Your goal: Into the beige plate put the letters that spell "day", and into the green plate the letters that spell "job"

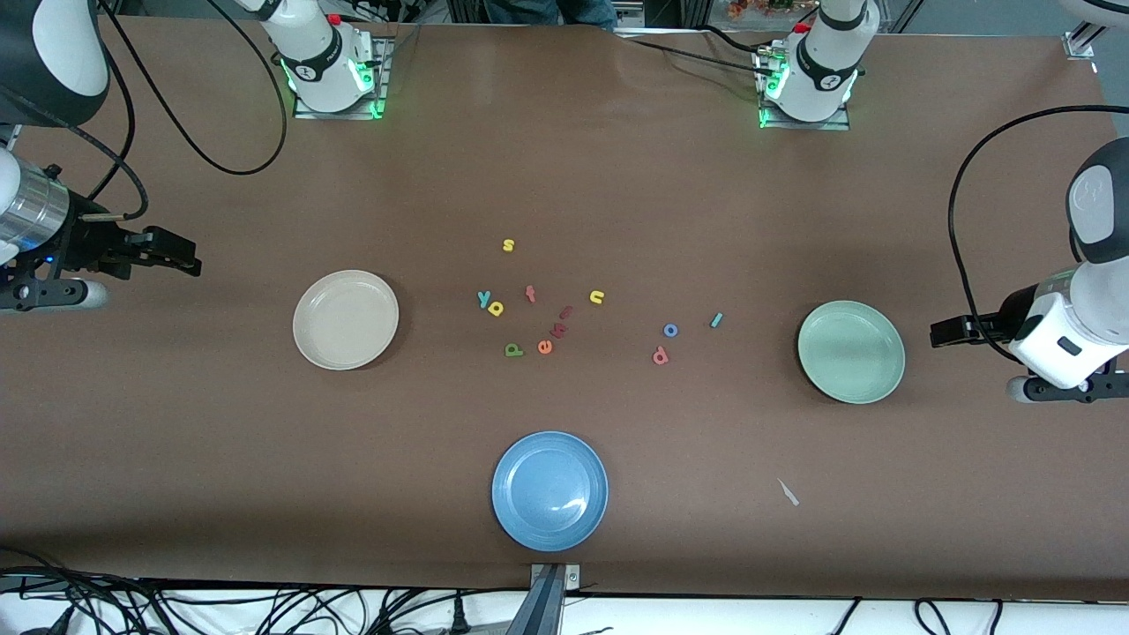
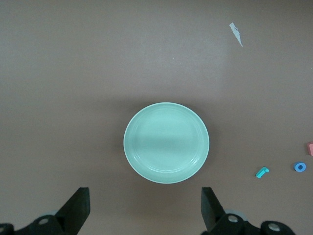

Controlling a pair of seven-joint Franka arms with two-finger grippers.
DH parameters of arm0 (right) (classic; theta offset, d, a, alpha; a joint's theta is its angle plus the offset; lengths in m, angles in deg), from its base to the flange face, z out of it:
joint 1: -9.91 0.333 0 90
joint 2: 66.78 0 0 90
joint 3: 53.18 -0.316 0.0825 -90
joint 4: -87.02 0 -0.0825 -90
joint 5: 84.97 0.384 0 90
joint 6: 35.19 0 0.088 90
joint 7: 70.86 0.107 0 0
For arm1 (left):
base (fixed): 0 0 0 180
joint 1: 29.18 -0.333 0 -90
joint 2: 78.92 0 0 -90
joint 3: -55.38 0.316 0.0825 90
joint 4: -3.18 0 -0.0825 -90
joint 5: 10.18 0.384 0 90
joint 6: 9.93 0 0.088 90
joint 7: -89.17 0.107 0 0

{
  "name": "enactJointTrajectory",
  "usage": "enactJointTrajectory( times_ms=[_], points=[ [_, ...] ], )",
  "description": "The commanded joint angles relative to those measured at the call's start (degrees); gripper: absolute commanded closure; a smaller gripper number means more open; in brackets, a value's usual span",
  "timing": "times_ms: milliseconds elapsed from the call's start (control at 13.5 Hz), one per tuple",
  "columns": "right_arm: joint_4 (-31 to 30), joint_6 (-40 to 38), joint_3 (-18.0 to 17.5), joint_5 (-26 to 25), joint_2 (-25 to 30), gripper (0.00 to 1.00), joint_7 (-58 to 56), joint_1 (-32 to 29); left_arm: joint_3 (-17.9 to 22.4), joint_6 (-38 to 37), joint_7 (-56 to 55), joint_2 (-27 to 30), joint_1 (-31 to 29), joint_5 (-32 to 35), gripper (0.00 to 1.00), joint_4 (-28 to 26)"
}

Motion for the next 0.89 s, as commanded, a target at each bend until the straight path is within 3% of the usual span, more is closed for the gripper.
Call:
enactJointTrajectory(
  times_ms=[0,817],
  points=[
    [0.79,-0.04,-0.19,-0.90,-0.34,0.00,0.43,-0.18,0.29,0.33,0.97,0.58,0.18,-1.86,0.00,-0.66],
    [0.96,0.40,-0.45,-1.26,-0.25,0.00,0.70,0.44,0.29,0.24,1.24,0.15,0.27,-1.86,0.00,-0.31]
  ],
)
